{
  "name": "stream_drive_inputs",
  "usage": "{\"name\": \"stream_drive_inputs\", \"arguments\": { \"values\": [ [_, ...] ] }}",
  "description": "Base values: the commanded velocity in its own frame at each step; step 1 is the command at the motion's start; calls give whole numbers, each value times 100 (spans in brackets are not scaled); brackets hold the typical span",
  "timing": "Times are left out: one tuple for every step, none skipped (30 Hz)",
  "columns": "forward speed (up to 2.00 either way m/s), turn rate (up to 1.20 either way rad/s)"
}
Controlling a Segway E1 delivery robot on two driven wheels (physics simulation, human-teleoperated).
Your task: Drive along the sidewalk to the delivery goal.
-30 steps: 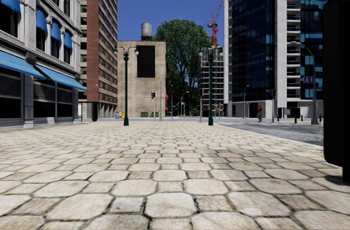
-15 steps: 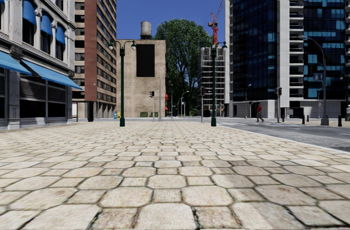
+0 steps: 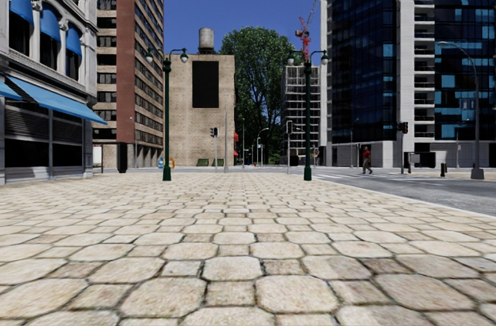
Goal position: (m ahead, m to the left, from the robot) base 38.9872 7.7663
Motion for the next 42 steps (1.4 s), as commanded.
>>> {"name": "stream_drive_inputs", "arguments": {
  "values": [
    [200, 0],
    [200, 0],
    [200, 0],
    [200, 0],
    [200, 0],
    [200, 0],
    [200, 0],
    [200, 0],
    [200, 0],
    [200, 0],
    [200, 0],
    [200, 0],
    [200, 0],
    [200, 0],
    [200, 0],
    [200, 0],
    [200, 0],
    [200, 0],
    [200, 0],
    [200, 0],
    [200, 0],
    [200, 0],
    [200, 0],
    [200, 0],
    [200, 0],
    [200, 0],
    [200, 0],
    [200, 0],
    [200, 0],
    [200, 0],
    [200, 0],
    [200, 0],
    [200, 0],
    [200, 0],
    [200, 0],
    [200, 0],
    [200, 0],
    [200, 0],
    [200, 14],
    [200, 14],
    [200, 23],
    [200, 25]
  ]
}}
